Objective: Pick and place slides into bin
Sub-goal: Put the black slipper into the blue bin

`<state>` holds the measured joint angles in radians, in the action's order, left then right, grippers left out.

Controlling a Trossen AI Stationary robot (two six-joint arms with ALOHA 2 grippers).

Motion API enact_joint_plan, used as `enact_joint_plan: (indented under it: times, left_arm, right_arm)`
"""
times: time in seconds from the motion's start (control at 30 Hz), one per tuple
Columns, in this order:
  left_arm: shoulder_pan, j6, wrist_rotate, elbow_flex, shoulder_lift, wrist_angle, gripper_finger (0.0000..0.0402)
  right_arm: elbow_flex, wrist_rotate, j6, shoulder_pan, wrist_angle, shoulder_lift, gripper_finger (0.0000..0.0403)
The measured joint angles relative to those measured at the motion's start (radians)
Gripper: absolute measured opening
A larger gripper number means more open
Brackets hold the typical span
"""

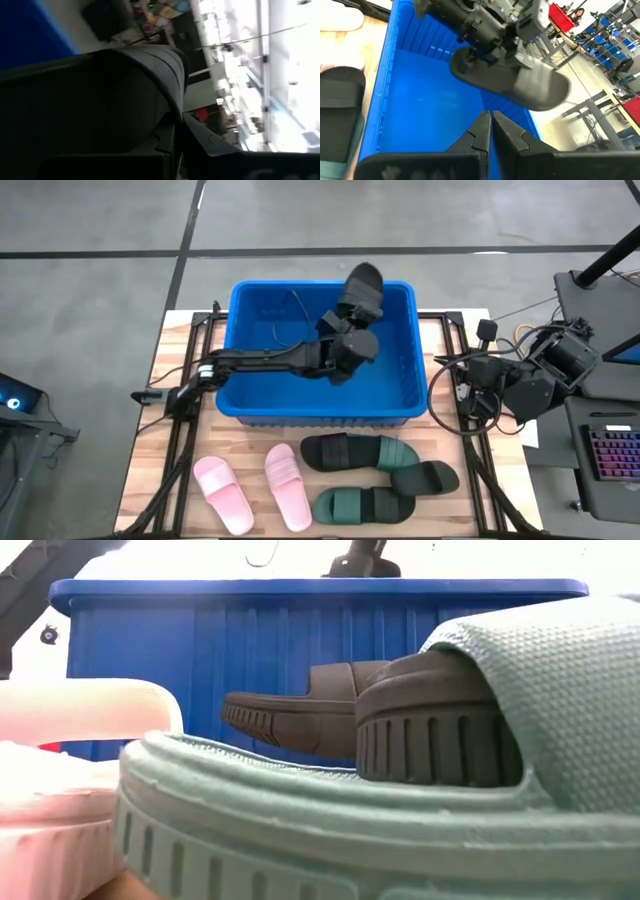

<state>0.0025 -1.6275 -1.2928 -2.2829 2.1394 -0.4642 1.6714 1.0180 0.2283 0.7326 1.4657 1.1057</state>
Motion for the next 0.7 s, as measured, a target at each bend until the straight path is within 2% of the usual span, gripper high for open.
enact_joint_plan:
  times: [0.13,0.23,0.33,0.5,0.57,0.7]
  left_arm:
    - [0.000,-0.372,0.007,-0.001,-0.009,-0.255,0.0000]
    - [-0.001,-0.513,0.031,0.021,0.003,-0.258,0.0000]
    - [0.004,-0.506,0.022,0.086,0.005,-0.069,0.0000]
    - [0.018,-0.329,0.030,0.215,0.005,0.277,0.0000]
    - [0.021,-0.307,0.045,0.250,0.006,0.328,0.0000]
    - [0.021,-0.304,0.068,0.280,0.007,0.324,0.0000]
  right_arm:
    - [0.000,0.004,0.000,0.000,0.005,-0.005,0.0009]
    - [-0.001,0.017,0.000,0.000,0.007,-0.007,0.0009]
    - [-0.002,0.030,0.005,0.000,0.013,-0.006,0.0008]
    - [-0.003,0.031,0.033,0.000,0.016,-0.003,0.0008]
    - [-0.003,0.030,0.034,0.000,0.020,-0.002,0.0008]
    - [-0.003,0.031,0.034,0.000,0.020,0.001,0.0008]
